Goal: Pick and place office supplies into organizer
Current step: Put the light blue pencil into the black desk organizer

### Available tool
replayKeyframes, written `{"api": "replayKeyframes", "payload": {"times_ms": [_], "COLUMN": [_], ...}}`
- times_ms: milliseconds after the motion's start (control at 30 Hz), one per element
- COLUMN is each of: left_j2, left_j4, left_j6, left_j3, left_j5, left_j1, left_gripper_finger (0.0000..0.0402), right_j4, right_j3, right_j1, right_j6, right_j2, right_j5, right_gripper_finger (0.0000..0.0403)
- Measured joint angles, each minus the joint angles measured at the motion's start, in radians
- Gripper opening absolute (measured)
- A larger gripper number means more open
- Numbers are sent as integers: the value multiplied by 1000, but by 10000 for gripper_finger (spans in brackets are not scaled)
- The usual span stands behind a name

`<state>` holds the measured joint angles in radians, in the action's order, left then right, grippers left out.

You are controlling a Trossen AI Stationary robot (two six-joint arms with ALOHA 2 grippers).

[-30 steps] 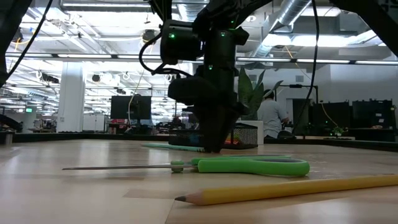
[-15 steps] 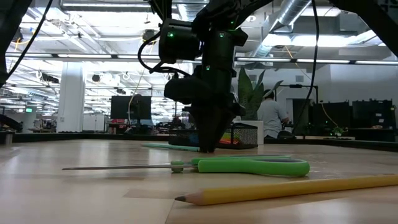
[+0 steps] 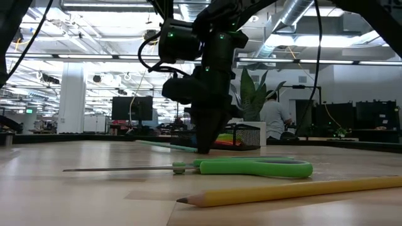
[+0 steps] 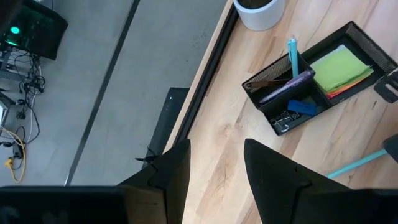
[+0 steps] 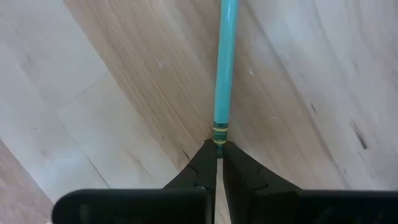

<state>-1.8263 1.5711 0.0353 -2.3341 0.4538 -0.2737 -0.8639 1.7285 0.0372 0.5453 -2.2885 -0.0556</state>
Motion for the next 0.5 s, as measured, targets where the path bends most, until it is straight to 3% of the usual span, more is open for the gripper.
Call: {"api": "replayKeyframes", "payload": {"times_ms": [500], "left_j2": [0], "left_j4": [0], "left_j6": [20], "left_j3": [0], "left_j5": [6], "left_j1": [0], "left_gripper_finger": [144], "right_j4": [-97], "right_j3": [-10], "right_j1": [14], "right_j6": [-25], "right_j2": [63], "right_j5": [-29], "right_gripper_finger": [1]}}
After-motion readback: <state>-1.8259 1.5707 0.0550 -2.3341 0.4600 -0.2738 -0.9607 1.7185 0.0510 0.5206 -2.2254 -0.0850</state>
